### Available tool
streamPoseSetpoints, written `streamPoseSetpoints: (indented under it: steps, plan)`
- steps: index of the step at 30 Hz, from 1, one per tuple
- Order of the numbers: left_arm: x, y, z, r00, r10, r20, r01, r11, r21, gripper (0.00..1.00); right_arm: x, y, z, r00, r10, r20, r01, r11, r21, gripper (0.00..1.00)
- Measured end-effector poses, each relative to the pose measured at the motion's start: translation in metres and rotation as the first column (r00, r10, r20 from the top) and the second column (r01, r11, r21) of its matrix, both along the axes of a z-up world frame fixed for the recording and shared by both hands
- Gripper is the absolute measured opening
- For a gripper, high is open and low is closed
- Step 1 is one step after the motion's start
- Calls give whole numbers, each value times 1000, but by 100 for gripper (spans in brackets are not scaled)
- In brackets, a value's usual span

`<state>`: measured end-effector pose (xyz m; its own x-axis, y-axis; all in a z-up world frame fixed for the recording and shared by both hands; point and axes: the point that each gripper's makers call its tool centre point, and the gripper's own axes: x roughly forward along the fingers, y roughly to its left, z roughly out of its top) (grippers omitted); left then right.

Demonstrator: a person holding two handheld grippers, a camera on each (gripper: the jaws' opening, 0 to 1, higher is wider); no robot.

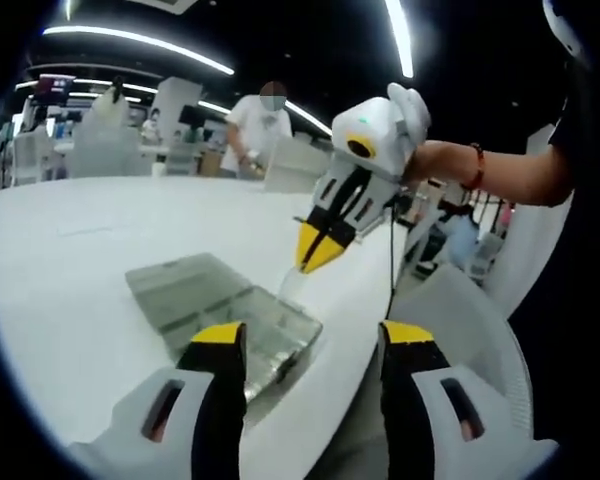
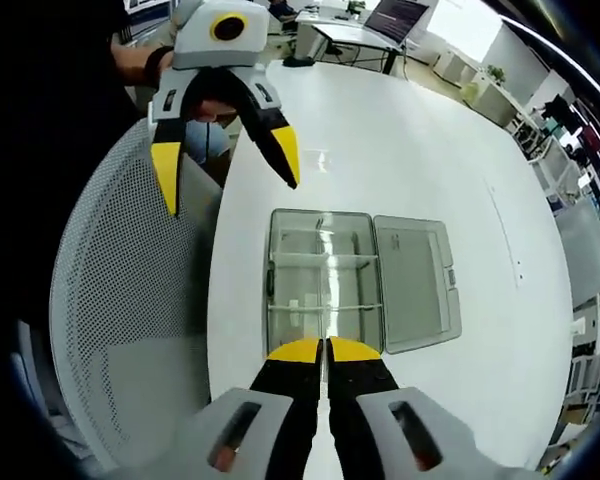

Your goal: Insert the divider into the dual guide fixture by aligning both edges with the guide slots and pushing it downward to the bottom, including one-sided entry, uneven engagement, binding, and posture correction.

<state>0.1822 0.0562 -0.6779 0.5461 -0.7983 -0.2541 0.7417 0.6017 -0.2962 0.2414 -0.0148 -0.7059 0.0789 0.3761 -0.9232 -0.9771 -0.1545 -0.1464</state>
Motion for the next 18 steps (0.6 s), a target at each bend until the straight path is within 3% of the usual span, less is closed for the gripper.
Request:
streamPoseSetpoints:
  steps: [18]
  plan:
    - [7,8,-4,1000,25,12,-25,1000,12,84,6,0,-16,999,22,-25,-23,998,-52,0]
